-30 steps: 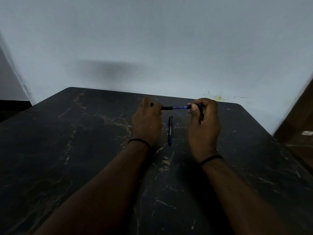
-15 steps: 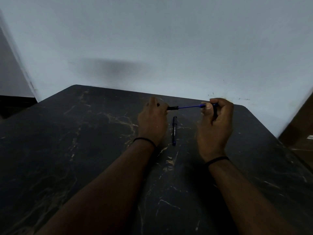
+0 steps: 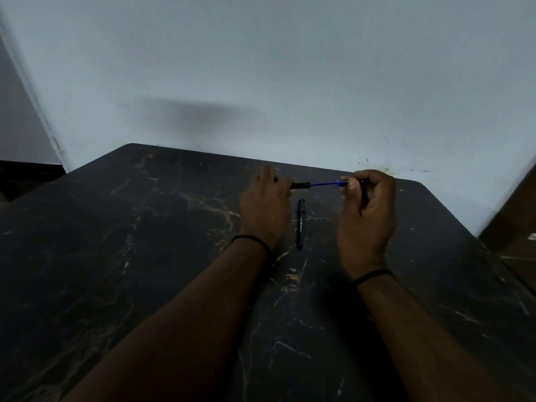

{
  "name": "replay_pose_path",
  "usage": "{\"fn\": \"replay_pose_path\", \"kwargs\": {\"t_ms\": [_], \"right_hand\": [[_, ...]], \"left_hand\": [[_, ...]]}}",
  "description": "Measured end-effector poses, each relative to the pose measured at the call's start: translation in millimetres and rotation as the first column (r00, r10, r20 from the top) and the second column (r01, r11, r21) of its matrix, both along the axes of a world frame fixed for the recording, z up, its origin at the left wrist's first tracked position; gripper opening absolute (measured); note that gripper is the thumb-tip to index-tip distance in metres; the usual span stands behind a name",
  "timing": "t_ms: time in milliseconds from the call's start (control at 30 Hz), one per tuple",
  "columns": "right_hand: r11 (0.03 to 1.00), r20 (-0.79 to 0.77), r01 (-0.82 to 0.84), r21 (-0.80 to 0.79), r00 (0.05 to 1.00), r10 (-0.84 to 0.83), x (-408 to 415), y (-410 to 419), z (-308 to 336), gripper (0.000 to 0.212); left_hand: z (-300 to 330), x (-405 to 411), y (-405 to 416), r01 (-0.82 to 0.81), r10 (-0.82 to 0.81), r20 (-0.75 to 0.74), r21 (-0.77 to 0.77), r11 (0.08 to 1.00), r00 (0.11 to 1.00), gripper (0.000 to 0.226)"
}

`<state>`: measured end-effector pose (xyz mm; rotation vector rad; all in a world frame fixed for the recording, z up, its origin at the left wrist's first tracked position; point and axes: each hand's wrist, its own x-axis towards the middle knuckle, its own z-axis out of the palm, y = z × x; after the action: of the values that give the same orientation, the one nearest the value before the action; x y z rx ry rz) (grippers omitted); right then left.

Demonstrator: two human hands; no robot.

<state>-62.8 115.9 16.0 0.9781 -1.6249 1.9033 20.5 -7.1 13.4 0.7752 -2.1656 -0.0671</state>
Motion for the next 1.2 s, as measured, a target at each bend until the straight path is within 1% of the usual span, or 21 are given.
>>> {"fn": "replay_pose_path", "kwargs": {"t_ms": [233,333,433,567,700,800,900,1200], "right_hand": [[0.995,0.061,-0.059,0.084,0.997,0.054,3.3,-0.2,-1.9,0.008],[0.994,0.062,-0.065,0.090,0.996,0.060,3.2,0.5,-2.7,0.007],[0.999,0.045,-0.027,0.042,0.999,0.025,2.1,1.9,-0.4,0.007],[0.996,0.046,-0.020,-0.087,0.999,0.024,-0.2,5.4,5.4,0.008],[0.991,0.023,-0.018,-0.133,1.000,0.021,-0.7,6.7,7.9,0.008],[0.994,-0.001,-0.038,-0.099,0.999,0.038,0.2,5.6,6.2,0.007],[0.998,-0.015,-0.052,-0.042,0.999,0.051,0.2,3.3,1.9,0.007],[0.991,0.021,-0.076,0.112,0.997,0.074,-3.6,-1.9,-8.8,0.009]], "left_hand": [[-0.9,-2.3,1.8,0.035,-0.035,0.008,-0.008,0.999,0.999,0.014],[-0.8,-3.5,4.7,0.036,-0.036,-0.001,-0.012,0.999,0.999,0.014],[-0.5,-2.6,3.9,0.028,-0.028,-0.008,0.004,1.000,1.000,0.016],[1.1,2.1,2.1,0.004,-0.004,-0.012,0.029,1.000,1.000,0.017],[3.2,3.2,2.9,-0.005,0.006,-0.004,0.041,0.999,1.000,0.018],[2.3,2.5,3.3,-0.005,0.004,0.011,0.031,0.999,1.000,0.017],[0.9,2.2,3.1,0.004,-0.004,-0.010,0.027,1.000,1.000,0.015],[1.2,-2.6,9.6,0.037,-0.037,0.000,-0.006,0.999,0.999,0.013]]}}
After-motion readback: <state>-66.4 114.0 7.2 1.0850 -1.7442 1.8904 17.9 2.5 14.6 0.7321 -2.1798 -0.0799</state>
